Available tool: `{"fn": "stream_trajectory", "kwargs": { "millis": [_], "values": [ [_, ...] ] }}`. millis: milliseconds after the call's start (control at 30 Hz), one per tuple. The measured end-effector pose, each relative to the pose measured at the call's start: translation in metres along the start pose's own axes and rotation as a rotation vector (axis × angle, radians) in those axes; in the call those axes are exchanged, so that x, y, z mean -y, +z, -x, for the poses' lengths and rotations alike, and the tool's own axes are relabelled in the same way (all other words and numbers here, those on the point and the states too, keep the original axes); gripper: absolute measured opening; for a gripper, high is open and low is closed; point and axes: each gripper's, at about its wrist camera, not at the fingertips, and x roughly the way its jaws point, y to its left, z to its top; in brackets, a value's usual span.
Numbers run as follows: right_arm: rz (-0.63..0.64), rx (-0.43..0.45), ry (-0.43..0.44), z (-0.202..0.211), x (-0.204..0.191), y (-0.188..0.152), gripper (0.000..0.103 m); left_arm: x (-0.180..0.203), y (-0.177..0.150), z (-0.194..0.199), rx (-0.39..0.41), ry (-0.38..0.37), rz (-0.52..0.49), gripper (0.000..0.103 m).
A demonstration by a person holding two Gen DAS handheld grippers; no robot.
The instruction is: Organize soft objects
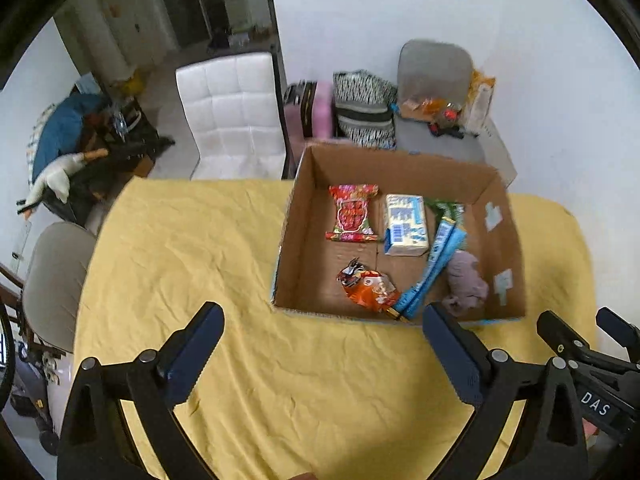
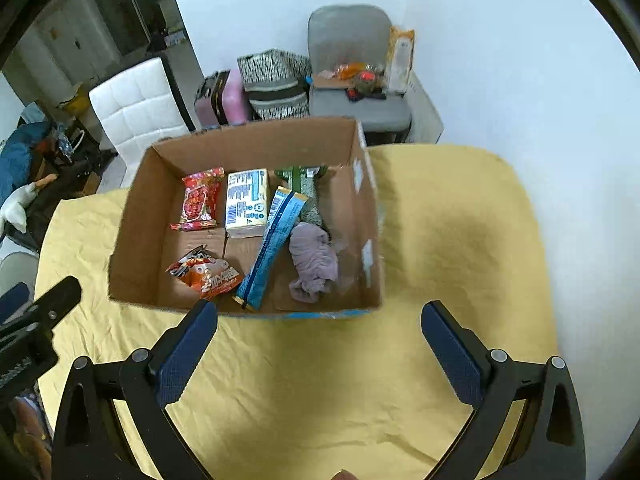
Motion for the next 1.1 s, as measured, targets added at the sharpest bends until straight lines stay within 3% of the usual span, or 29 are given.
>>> {"fn": "stream_trajectory", "kwargs": {
  "millis": [400,500,833,1100],
  "values": [
    [0.041,0.213,0.072,0.164,0.018,-0.056,0.103,-0.003,-0.031,0.148,0.173,-0.062,-0.008,0.102],
    [0.046,0.267,0.089,0.204,0.022,-0.065,0.103,-0.005,-0.037,0.175,0.205,-0.046,-0.02,0.102],
    [0.057,0.34,0.1,0.278,0.033,-0.088,0.103,-0.009,-0.055,0.225,0.255,-0.038,-0.006,0.102],
    [0.059,0.363,0.092,0.304,0.037,-0.101,0.103,-0.006,-0.066,0.244,0.283,-0.017,-0.004,0.102]
  ]
}}
